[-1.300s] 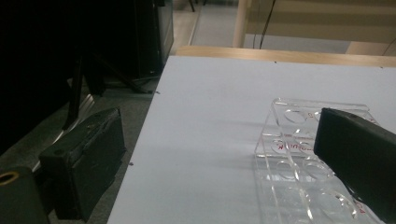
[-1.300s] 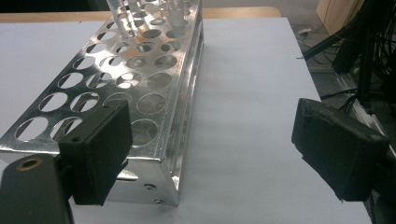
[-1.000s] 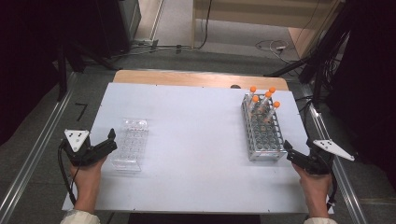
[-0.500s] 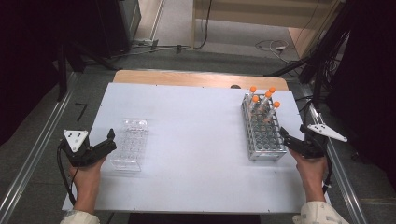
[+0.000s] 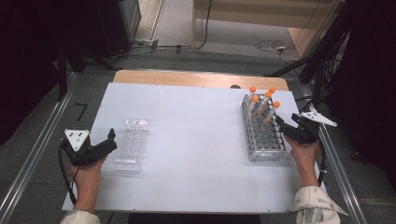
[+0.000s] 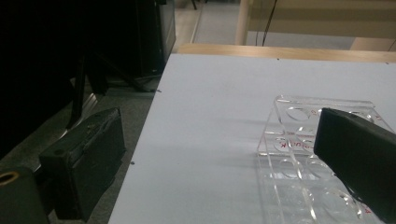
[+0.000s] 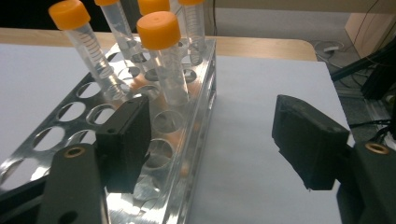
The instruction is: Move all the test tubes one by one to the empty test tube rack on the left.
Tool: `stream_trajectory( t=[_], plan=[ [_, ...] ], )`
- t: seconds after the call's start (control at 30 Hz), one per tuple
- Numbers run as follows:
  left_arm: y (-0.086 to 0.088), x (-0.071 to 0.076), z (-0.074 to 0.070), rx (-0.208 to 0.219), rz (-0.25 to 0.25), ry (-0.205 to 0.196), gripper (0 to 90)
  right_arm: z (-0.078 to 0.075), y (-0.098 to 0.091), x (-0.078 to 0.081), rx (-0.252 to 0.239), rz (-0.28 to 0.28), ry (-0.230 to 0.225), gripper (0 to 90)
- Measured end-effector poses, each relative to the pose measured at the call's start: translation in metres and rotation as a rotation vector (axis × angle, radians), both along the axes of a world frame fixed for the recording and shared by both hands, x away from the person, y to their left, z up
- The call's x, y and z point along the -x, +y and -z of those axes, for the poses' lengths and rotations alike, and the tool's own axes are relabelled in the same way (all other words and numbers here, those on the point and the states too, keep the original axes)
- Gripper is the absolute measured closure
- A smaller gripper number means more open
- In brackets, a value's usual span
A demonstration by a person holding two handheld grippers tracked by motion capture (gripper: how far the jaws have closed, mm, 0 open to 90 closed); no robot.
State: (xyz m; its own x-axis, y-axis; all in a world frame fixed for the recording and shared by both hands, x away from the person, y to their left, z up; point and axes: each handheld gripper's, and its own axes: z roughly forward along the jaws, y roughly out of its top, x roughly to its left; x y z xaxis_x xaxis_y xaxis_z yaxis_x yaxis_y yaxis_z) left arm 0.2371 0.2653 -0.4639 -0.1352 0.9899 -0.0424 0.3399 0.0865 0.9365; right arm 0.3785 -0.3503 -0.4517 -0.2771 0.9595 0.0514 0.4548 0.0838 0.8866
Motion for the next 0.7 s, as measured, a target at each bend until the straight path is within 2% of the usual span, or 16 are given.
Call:
stream_trajectory(
  t=[0.23,0.33,0.57,0.7],
  plan=[
    [0.001,0.0,0.0,0.002,-0.007,0.003,2.6,-0.004,0.003,-0.014,-0.001,-0.061,0.008,35.8],
    [0.001,0.0,0.0,0.002,-0.007,0.003,2.6,-0.004,0.007,-0.019,0.027,-0.088,0.009,39.7],
    [0.0,-0.001,0.001,0.006,-0.008,0.006,2.6,0.001,0.013,-0.025,0.067,-0.116,-0.009,49.0],
    [0.0,-0.001,0.001,0.004,-0.006,0.008,2.6,0.004,0.013,-0.028,0.065,-0.123,-0.01,53.6]
  ],
)
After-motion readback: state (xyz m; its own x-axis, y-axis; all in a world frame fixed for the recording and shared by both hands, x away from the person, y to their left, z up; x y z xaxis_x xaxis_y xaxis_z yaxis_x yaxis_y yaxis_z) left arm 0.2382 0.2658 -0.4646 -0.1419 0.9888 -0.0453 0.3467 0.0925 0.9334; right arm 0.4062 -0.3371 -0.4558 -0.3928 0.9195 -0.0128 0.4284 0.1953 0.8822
